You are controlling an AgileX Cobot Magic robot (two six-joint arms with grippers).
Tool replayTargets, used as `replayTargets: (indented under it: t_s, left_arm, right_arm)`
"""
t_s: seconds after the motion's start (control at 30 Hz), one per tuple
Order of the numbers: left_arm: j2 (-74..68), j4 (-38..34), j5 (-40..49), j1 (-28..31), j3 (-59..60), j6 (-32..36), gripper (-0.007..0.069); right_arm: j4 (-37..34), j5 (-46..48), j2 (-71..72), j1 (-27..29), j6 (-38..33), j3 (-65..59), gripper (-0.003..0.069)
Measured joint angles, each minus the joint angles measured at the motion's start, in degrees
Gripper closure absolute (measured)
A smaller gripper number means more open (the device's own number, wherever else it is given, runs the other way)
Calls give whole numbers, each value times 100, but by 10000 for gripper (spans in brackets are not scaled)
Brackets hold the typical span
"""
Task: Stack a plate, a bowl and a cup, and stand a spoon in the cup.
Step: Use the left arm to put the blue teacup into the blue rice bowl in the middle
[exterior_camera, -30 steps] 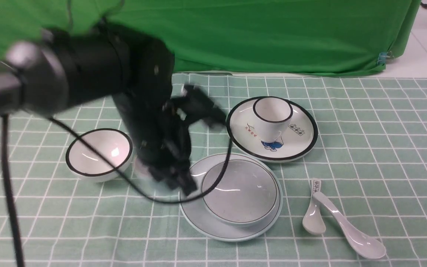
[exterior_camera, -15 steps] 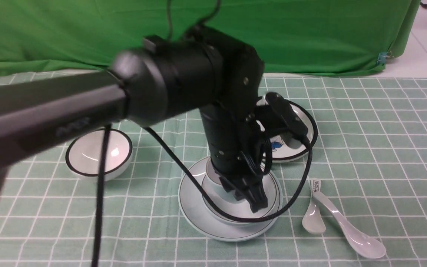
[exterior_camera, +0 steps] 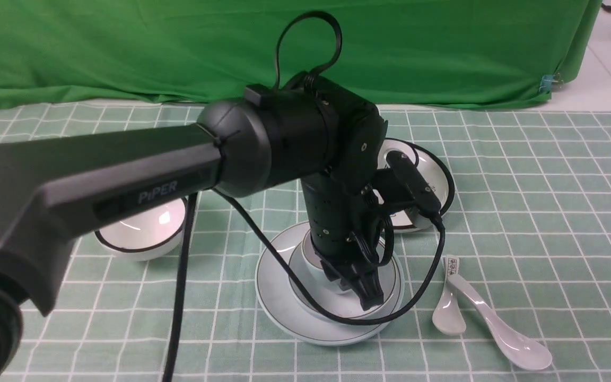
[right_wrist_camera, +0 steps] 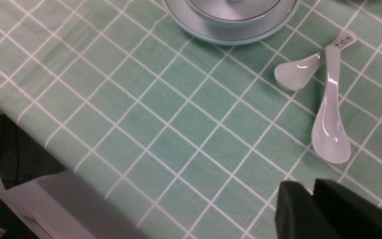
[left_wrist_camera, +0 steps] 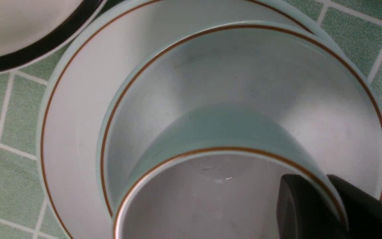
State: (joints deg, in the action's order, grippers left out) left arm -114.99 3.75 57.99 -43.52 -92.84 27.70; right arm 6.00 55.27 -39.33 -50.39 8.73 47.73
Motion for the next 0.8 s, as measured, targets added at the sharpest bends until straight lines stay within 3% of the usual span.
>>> replayTargets:
  t_s: [0.2, 0.37, 0.47, 0.57, 0.8]
  left_arm:
    - [-9, 0, -108, 0, 0, 28, 594]
    - [-15, -5, -120, 0, 0, 28, 587]
    - [-15, -19, -132, 0, 0, 47, 546]
    - [-15, -30, -132, 0, 0, 47, 500]
    - [36, -39, -134, 0, -6, 47, 351]
  right_arm:
    - [0, -43, 0, 0, 98, -143, 527]
    - [0, -43, 0, 0, 453, -335, 430]
    - [52, -43, 0, 0, 584, -381, 265]
    - [127, -49, 0, 0, 689, -387, 218]
    - [523, -49, 0, 0, 1088, -387, 200]
